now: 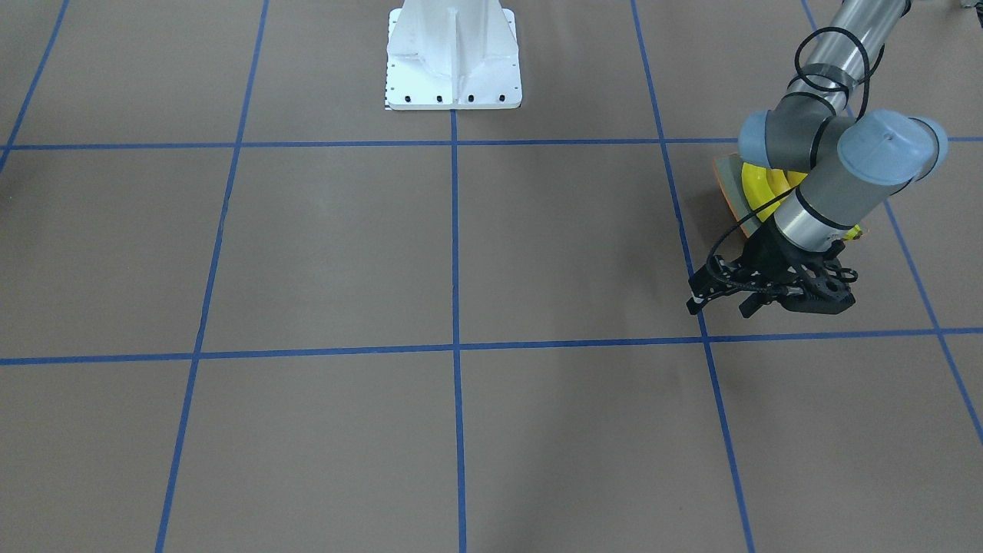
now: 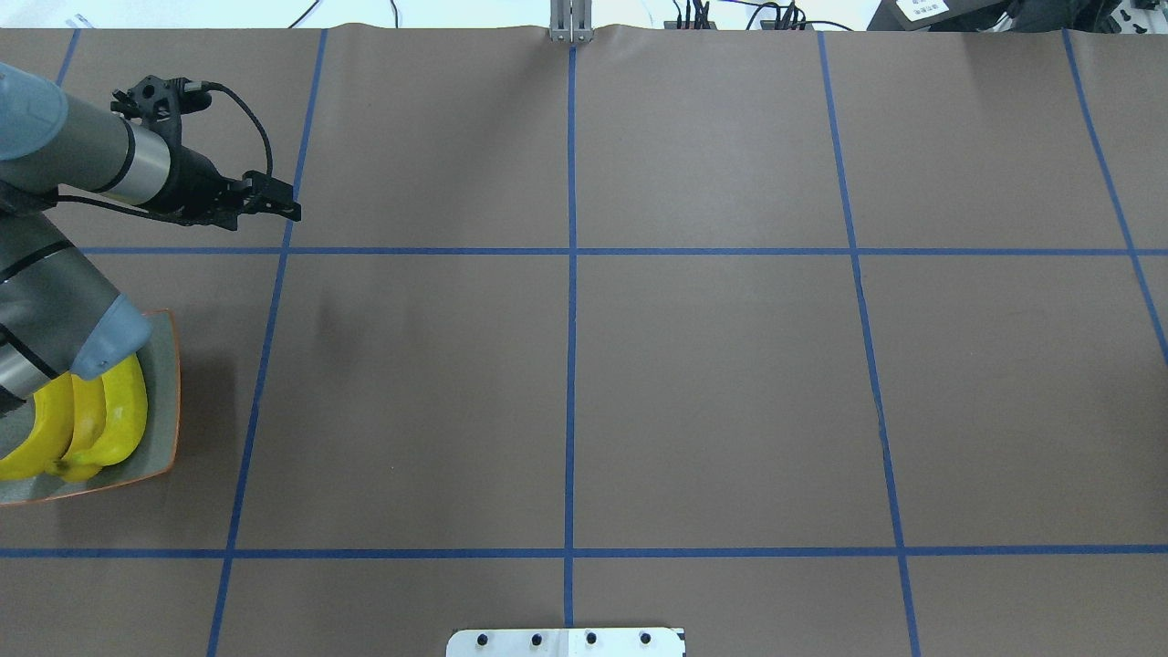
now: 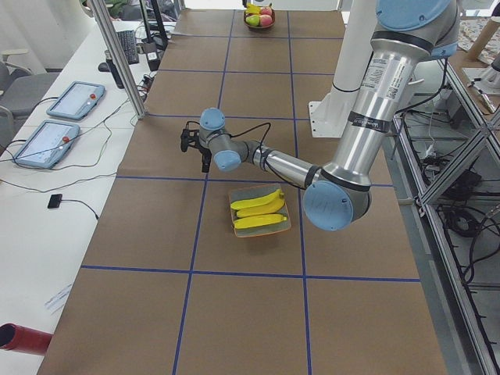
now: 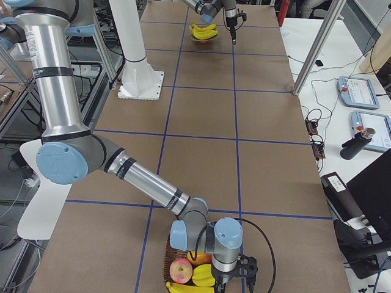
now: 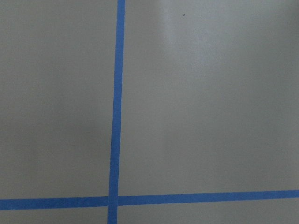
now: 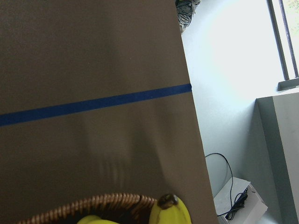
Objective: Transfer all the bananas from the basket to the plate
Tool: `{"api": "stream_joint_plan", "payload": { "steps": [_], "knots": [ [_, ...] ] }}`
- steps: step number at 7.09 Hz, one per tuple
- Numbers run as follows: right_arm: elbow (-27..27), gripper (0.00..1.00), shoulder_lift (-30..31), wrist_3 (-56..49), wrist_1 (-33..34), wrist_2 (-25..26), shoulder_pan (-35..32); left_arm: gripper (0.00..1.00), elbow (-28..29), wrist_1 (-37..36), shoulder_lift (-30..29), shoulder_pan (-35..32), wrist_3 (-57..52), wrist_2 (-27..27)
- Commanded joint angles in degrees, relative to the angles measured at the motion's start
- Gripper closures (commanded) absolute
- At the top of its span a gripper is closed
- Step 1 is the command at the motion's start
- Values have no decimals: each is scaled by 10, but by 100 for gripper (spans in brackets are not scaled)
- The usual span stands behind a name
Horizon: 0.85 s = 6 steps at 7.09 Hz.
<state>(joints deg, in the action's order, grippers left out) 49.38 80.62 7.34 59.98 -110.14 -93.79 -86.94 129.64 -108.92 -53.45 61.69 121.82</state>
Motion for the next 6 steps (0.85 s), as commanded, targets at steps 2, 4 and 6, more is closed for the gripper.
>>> {"api": "stream_joint_plan", "payload": {
  "steps": [2,4,6],
  "knots": [
    [-15,3,-2,0,-5,10,4,0,1,0,-1,2,-2,0],
    [-18,9,0,0,-5,13,7,0,1,0,0,3,-3,-1],
    [-20,20,1,0,-5,12,7,0,1,0,0,3,-5,0]
  ]
}}
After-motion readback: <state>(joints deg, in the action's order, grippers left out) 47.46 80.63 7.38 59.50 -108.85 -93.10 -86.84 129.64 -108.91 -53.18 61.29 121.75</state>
